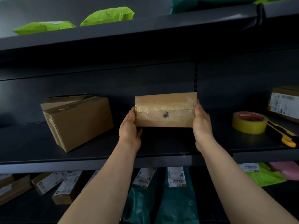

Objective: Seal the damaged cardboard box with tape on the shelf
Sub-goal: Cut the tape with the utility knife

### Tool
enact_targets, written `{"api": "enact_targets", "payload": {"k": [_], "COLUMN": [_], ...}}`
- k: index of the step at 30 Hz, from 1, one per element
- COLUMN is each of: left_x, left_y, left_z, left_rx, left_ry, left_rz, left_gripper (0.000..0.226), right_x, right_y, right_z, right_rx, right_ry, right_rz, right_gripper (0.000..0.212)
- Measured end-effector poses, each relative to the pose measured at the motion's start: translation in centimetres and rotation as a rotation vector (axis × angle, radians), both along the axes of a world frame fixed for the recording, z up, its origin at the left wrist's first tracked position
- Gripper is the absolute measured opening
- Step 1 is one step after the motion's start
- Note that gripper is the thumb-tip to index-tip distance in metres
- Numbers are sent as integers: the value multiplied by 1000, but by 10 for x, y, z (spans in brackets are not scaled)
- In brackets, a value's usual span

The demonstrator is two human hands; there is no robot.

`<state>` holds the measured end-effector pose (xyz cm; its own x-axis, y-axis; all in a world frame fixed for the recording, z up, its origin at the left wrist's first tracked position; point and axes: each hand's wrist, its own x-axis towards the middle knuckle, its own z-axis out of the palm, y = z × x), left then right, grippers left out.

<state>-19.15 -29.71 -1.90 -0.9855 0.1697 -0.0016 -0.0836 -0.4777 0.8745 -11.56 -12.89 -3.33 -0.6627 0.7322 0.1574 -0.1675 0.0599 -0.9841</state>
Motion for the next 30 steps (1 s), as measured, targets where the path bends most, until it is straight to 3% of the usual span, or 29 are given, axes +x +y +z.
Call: {"api": "enact_targets", "payload": {"k": [4,6,8,12,15,18,23,26,30], "left_x": [-5,-9,-15,-14,-11,-13,-24,-21,-25], "left_y": [-3,-9,-13,-9,-6,-6,-4,-3,-3], "left_z": [-9,-15,-11,7,6,-2,-21,-30,-30], "left_rx": [-31,-65,-107,-387,-401,-373,-542,-697,-743], "left_ry": [52,21,-76,-14,151,326,174,306,340], "left_rz": [-75,-95,-63,-71,-67,-11,121,106,21], "left_gripper": [36,42,28,63,43,53,38,42,35], "right_x": [11,19,27,27,22,22,14,15,24], "right_y": [0,8,12,8,14,17,13,9,6], "right_z": [0,-5,-5,2,-6,-15,-16,-19,-21], "right_rx": [-102,-205,-281,-215,-174,-152,-60,90,95], "right_ry": [130,214,264,164,209,312,170,27,54], "right_rz": [52,89,98,102,52,119,53,85,75], "right_gripper": [41,38,31,33,24,52,42,69,83]}}
